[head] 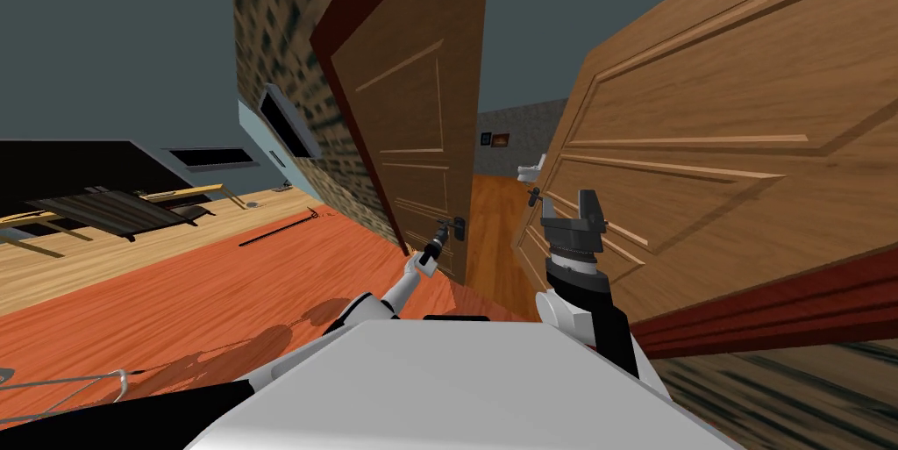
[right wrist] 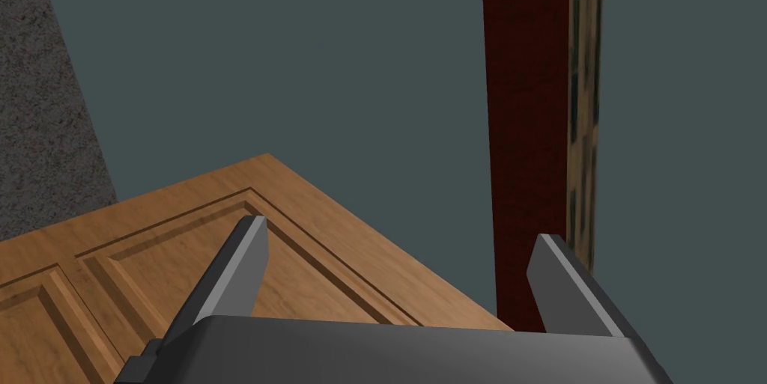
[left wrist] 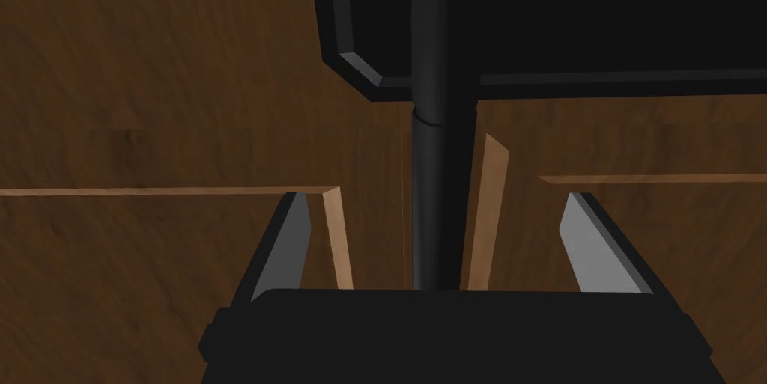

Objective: Push the door open

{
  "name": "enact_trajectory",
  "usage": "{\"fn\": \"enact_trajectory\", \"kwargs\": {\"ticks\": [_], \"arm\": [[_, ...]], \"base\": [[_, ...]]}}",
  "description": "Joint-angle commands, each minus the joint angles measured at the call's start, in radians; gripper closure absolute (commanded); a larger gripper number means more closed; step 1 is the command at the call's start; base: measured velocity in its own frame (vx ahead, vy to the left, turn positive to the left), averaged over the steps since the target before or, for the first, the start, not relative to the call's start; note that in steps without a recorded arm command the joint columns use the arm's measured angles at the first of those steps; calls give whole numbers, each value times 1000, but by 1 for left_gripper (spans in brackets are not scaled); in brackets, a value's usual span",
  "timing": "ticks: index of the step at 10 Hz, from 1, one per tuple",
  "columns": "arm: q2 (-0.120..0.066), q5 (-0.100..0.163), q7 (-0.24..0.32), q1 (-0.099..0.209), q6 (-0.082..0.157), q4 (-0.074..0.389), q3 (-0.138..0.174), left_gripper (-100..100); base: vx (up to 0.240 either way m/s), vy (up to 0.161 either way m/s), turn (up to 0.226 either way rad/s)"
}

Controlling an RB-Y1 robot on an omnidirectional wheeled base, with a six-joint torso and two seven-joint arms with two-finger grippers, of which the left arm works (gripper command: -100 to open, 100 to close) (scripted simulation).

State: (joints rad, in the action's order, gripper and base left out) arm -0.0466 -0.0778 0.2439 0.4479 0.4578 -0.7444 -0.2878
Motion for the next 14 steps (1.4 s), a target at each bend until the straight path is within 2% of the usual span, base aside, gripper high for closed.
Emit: {"fn": "enact_trajectory", "kwargs": {"ticks": [1, 2, 3, 4, 9, 10, 14], "arm": [[9, 1, -3, 0, 2, 3, 5, -100], [15, 2, -4, 0, 2, 5, 7, -100], [11, 2, -3, 0, 4, 7, 5, -100], [11, 2, -3, 0, 4, 7, 5, 100], [11, 2, -3, 0, 4, 7, 5, 100], [0, 6, -9, 2, 2, 9, 22, 100], [-15, 14, -23, 2, 0, 13, 52, 100]], "base": [[194, -79, -31], [197, -70, -28], [87, -29, 1], [-17, 4, 10], [-13, 6, -4], [83, -73, 19], [136, -124, 47]]}}
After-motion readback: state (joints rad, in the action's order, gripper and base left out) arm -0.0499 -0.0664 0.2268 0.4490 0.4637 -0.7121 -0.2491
